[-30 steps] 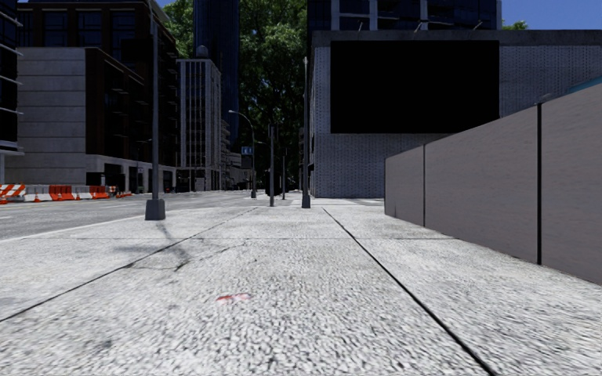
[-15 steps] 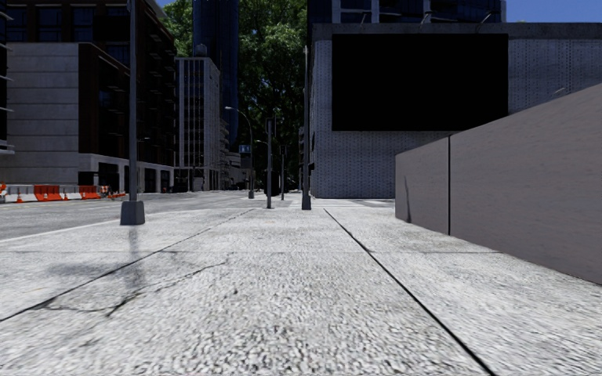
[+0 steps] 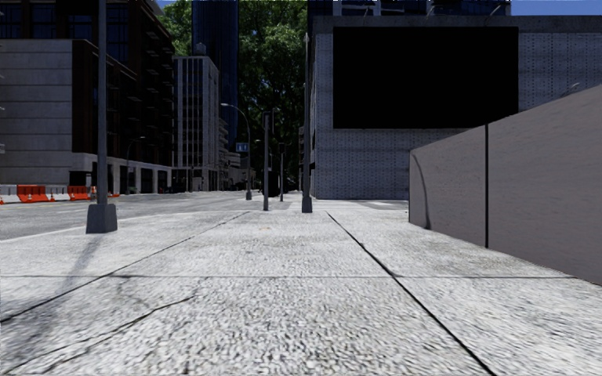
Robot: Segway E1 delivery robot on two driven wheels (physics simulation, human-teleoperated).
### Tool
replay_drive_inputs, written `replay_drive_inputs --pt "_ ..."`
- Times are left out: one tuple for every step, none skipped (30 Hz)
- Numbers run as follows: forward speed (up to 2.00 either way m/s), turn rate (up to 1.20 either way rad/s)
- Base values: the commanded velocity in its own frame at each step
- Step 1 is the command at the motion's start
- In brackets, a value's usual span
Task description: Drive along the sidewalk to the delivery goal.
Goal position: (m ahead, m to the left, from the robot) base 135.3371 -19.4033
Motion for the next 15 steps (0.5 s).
replay_drive_inputs --pt "2.00 0.00" --pt "2.00 -0.03" --pt "2.00 -0.09" --pt "2.00 -0.11" --pt "2.00 -0.11" --pt "2.00 -0.13" --pt "2.00 -0.14" --pt "2.00 -0.14" --pt "2.00 -0.14" --pt "2.00 -0.15" --pt "2.00 -0.15" --pt "2.00 -0.20" --pt "2.00 -0.20" --pt "2.00 -0.21" --pt "2.00 -0.22"
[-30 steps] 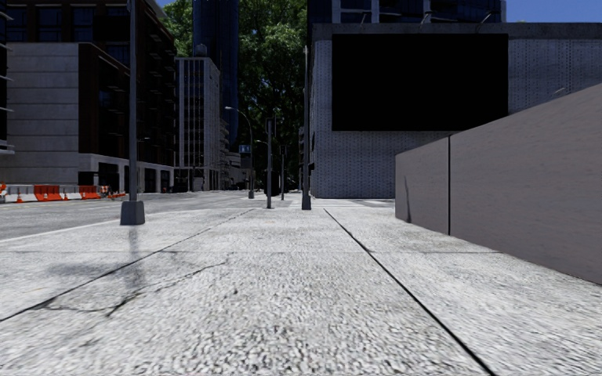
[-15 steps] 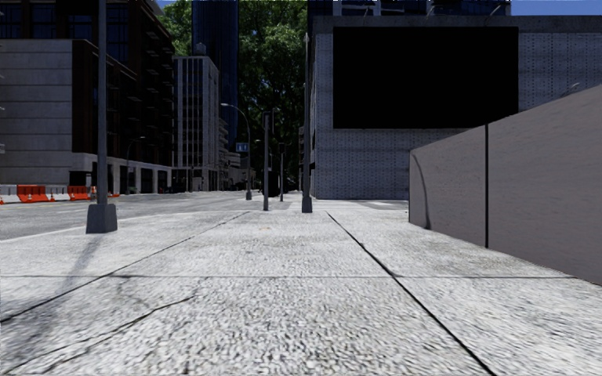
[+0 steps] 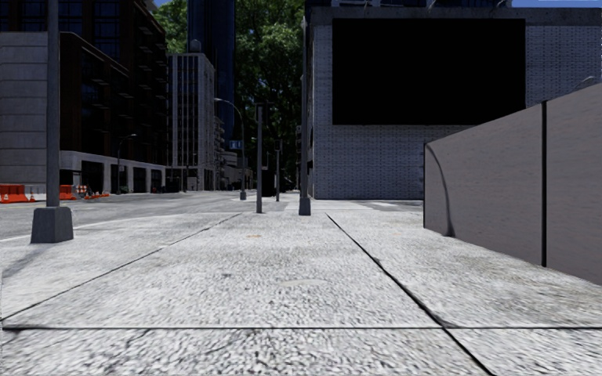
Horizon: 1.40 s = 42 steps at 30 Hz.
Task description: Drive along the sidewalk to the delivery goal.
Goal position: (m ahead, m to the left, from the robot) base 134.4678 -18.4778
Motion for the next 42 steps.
replay_drive_inputs --pt "2.00 -0.22" --pt "2.00 -0.22" --pt "2.00 -0.34" --pt "2.00 -0.46" --pt "2.00 -0.49" --pt "2.00 -0.49" --pt "2.00 -0.50" --pt "2.00 -0.50" --pt "2.00 -0.50" --pt "2.00 -0.50" --pt "2.00 -0.50" --pt "2.00 -0.50" --pt "2.00 -0.50" --pt "2.00 -0.49" --pt "2.00 -0.48" --pt "2.00 -0.34" --pt "2.00 -0.34" --pt "2.00 0.00" --pt "2.00 0.00" --pt "2.00 0.00" --pt "2.00 0.00" --pt "2.00 0.00" --pt "2.00 0.00" --pt "2.00 0.00" --pt "2.00 0.00" --pt "2.00 0.00" --pt "2.00 0.00" --pt "2.00 0.00" --pt "2.00 0.00" --pt "2.00 0.00" --pt "2.00 0.00" --pt "2.00 0.00" --pt "2.00 0.00" --pt "2.00 0.00" --pt "2.00 0.00" --pt "2.00 0.00" --pt "2.00 0.00" --pt "2.00 0.00" --pt "2.00 0.00" --pt "2.00 0.00" --pt "2.00 0.00" --pt "2.00 0.00"
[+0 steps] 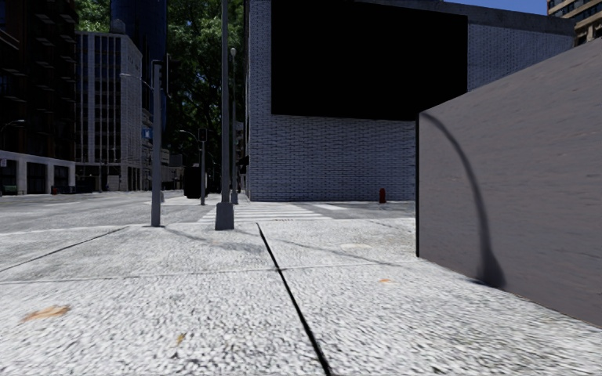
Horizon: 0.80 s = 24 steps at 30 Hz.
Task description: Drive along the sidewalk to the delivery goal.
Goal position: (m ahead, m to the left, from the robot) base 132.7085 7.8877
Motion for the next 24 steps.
replay_drive_inputs --pt "2.00 0.00" --pt "2.00 0.00" --pt "2.00 0.00" --pt "2.00 0.00" --pt "2.00 0.00" --pt "2.00 0.00" --pt "2.00 0.00" --pt "2.00 0.00" --pt "2.00 0.00" --pt "2.00 0.00" --pt "2.00 0.00" --pt "2.00 0.00" --pt "2.00 0.00" --pt "2.00 0.00" --pt "2.00 0.00" --pt "2.00 0.00" --pt "2.00 0.00" --pt "2.00 0.00" --pt "2.00 0.00" --pt "2.00 0.00" --pt "2.00 0.07" --pt "2.00 0.07" --pt "2.00 0.11" --pt "2.00 0.13"
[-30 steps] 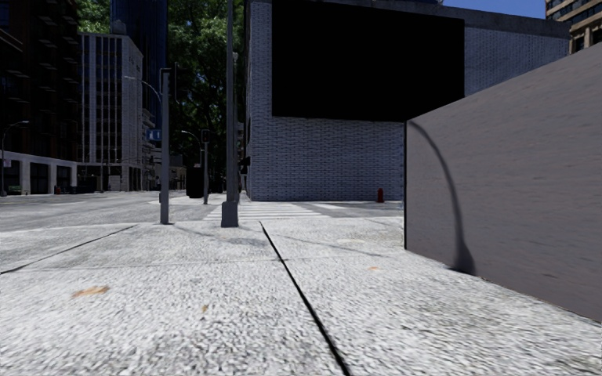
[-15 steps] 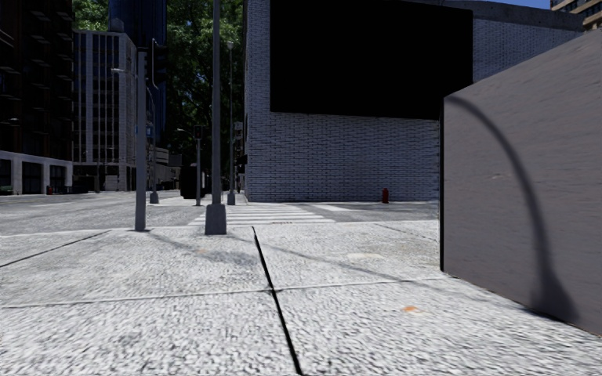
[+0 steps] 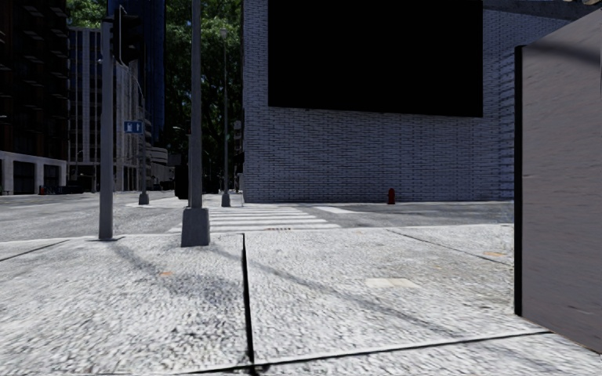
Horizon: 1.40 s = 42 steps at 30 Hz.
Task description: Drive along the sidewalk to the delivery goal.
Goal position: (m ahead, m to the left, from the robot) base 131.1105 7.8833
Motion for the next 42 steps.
replay_drive_inputs --pt "2.00 0.13" --pt "2.00 0.13" --pt "2.00 0.13" --pt "2.00 0.13" --pt "2.00 0.13" --pt "2.00 0.13" --pt "2.00 0.15" --pt "2.00 0.16" --pt "2.00 0.16" --pt "2.00 0.16" --pt "2.00 0.16" --pt "2.00 0.16" --pt "2.00 0.16" --pt "2.00 0.16" --pt "2.00 0.16" --pt "2.00 0.16" --pt "2.00 0.16" --pt "2.00 0.17" --pt "2.00 0.17" --pt "2.00 0.17" --pt "2.00 0.20" --pt "2.00 0.21" --pt "2.00 0.22" --pt "2.00 0.22" --pt "2.00 0.22" --pt "2.00 0.22" --pt "2.00 0.22" --pt "2.00 0.22" --pt "2.00 0.22" --pt "2.00 0.23" --pt "2.00 0.23" --pt "2.00 0.25" --pt "2.00 0.26" --pt "2.00 0.26" --pt "2.00 0.27" --pt "2.00 0.27" --pt "2.00 0.27" --pt "2.00 0.27" --pt "2.00 0.27" --pt "2.00 0.27" --pt "2.00 0.27" --pt "2.00 0.27"
